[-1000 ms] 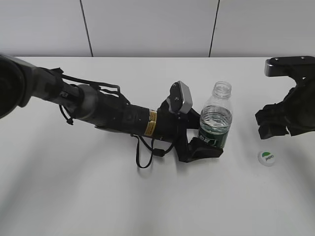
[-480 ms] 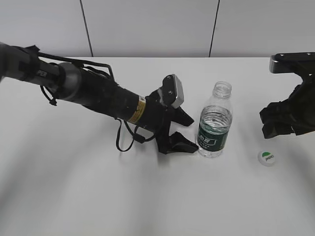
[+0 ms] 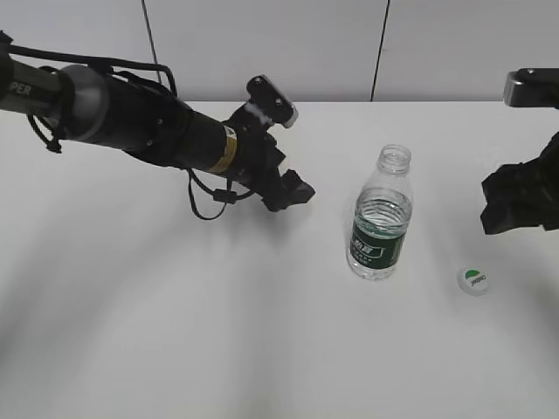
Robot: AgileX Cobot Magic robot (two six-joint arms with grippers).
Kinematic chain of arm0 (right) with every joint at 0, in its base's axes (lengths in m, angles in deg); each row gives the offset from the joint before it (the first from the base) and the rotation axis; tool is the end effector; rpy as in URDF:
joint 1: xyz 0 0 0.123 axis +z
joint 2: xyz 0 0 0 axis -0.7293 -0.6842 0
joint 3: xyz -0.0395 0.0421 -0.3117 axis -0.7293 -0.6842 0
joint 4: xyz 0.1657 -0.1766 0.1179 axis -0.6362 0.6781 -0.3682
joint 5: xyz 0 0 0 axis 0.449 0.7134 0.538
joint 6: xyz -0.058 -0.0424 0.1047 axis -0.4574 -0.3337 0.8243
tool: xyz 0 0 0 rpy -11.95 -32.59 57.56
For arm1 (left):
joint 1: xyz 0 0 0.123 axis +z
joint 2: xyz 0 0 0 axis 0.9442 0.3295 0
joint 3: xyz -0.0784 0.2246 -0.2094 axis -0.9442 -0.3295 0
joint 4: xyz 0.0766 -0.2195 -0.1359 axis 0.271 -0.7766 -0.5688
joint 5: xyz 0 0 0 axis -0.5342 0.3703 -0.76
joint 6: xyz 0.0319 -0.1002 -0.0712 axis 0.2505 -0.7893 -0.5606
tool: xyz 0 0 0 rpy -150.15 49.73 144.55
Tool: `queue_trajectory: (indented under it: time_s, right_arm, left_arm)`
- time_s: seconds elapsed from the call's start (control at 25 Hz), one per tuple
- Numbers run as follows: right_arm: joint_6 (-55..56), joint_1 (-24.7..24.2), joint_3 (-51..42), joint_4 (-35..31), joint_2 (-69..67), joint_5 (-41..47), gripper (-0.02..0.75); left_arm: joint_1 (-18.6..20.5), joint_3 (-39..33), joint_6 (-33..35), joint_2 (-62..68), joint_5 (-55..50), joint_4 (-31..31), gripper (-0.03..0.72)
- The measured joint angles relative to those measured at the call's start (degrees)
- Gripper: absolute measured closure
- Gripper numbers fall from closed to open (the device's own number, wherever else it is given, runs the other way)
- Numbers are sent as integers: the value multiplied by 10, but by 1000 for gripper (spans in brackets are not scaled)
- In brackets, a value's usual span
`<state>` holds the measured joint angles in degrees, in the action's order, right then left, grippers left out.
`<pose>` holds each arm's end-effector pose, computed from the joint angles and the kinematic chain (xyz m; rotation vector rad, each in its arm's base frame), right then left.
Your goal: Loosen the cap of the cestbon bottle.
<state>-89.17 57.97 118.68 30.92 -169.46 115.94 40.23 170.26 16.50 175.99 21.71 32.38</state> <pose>0.2832 0.0622 0.2086 -0.1854 2.7728 0.1368 0.4262 -0.3085 0.1079 1.2992 1.9274 -0.4902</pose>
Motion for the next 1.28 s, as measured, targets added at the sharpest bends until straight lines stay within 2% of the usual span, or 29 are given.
queue_trajectory:
  time_s: [0.24, 0.36, 0.44, 0.48, 0.56, 0.64, 0.8, 0.92, 1.04, 1.28]
  right_arm:
    - [0, 0, 0, -1, 61, 41, 220]
    - [0, 0, 0, -1, 91, 65, 220]
    - [0, 0, 0, -1, 110, 79, 220]
    - [0, 0, 0, -2, 120, 86, 220]
    - [0, 0, 0, -7, 138, 100, 220]
    - [0, 0, 0, -13, 156, 116, 220]
    - [-1, 0, 0, -34, 196, 146, 220]
    - [-2, 1, 0, -43, 226, 168, 220]
    - [-2, 15, 0, -42, 262, 189, 220]
    - [-6, 51, 0, -42, 339, 220, 220]
  left_arm:
    - [-8, -78, -20, -53, -123, -2, 1]
    - [-25, -128, -20, -87, -232, -45, 1]
    - [-39, -149, -19, -107, -315, -107, 1]
    - [-49, -152, -10, -118, -363, -161, 1]
    - [-63, -153, 38, -132, -440, -251, 3]
    - [-77, -154, 102, -148, -508, -375, 10]
    - [-93, -156, 224, -192, -565, -591, 22]
    - [-96, -156, 289, -236, -593, -707, 31]
    - [-98, -156, 350, -286, -638, -775, 37]
    - [-112, -173, 433, -406, -719, -806, 70]
